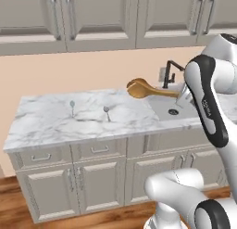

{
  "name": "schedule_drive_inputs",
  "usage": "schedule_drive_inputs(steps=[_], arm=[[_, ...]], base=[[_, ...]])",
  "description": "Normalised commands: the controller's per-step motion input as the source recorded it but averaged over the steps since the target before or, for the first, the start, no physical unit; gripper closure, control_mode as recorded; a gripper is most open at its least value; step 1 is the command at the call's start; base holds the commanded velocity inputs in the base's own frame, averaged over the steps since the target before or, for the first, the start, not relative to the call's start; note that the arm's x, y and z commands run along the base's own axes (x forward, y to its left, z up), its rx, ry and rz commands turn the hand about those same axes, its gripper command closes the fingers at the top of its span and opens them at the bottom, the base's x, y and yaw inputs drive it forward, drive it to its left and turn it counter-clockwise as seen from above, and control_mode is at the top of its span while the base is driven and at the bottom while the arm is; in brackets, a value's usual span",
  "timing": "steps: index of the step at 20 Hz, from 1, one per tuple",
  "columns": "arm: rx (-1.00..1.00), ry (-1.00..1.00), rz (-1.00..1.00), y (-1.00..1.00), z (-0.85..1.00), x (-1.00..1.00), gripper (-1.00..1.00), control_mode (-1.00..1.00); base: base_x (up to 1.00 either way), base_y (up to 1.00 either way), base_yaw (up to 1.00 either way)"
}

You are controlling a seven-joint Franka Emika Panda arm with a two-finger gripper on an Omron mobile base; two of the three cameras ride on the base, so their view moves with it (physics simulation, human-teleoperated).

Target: Organize the utensils by type. Pick up the wooden spoons from the counter and place them in the open cabinet. Then pick up the metallic utensils from the counter and place them in the open drawer.

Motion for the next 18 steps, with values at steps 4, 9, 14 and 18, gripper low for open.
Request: schedule_drive_inputs(steps=[4,9,14,18], arm=[[0.00,0.00,0.00,0.00,0.00,0.00,1.00,1.00],[0.00,0.00,0.00,0.00,0.00,0.00,1.00,1.00],[0.00,0.00,0.00,0.00,0.00,0.00,1.00,1.00],[0.00,0.00,0.00,0.00,0.00,0.00,1.00,1.00]], base=[[-0.49,-0.92,0.00],[-0.50,-0.98,0.00],[-0.46,-0.97,0.00],[-0.22,-0.99,0.00]])
